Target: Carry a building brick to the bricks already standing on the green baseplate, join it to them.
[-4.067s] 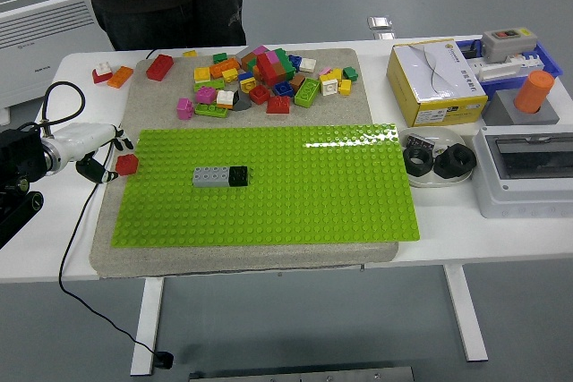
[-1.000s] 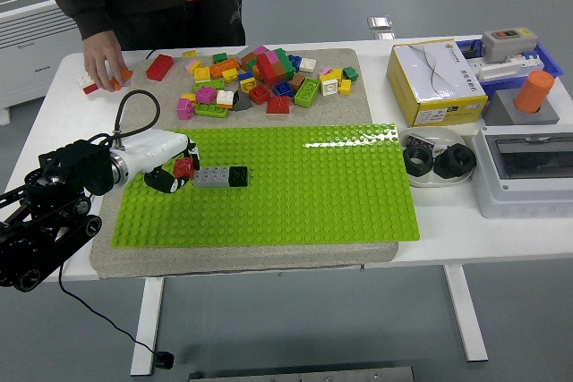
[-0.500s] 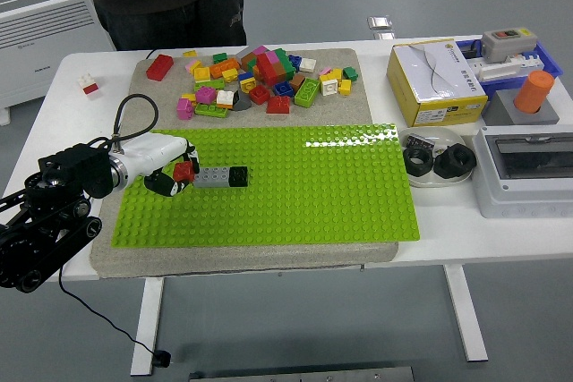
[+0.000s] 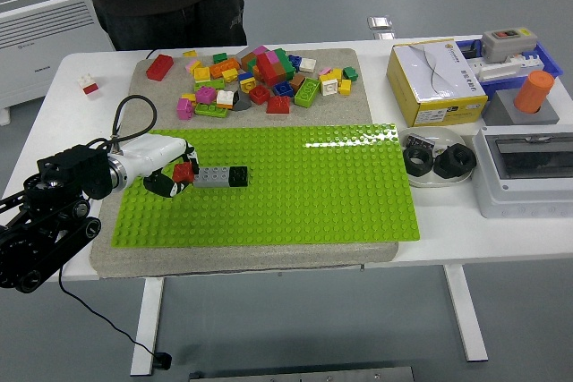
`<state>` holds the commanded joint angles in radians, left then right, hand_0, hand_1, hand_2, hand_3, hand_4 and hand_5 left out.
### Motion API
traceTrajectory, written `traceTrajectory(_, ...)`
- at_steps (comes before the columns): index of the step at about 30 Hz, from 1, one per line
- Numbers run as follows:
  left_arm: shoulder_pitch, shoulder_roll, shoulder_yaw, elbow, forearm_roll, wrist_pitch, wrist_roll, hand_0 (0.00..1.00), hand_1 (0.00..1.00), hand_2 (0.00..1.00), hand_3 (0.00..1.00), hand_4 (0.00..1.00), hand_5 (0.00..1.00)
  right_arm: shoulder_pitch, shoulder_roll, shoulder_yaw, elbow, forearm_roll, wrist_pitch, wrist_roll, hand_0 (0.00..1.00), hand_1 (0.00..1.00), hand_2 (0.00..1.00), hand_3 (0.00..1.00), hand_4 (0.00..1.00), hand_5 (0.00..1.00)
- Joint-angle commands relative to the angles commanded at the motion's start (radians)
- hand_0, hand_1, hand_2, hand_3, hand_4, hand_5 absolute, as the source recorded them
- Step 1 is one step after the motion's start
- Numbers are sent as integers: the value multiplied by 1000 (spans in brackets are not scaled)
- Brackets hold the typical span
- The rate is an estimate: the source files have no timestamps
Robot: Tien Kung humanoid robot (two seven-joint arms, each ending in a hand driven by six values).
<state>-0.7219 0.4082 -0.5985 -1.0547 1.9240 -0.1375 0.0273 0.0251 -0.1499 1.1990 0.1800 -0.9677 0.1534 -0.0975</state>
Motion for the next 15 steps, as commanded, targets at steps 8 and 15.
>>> traceTrajectory(8,-1,2,-4,-2,-14,-4,-9,75,107,661,680,404,2,1,0,-1,0,1,0,0,704,610,752,872,929,998)
traceTrajectory(15,1,3,-5,-1,-19,-12,-11,79,119,697,716,459,2,1,0,-3,0,3,-1,0,702,610,752,872,929,998)
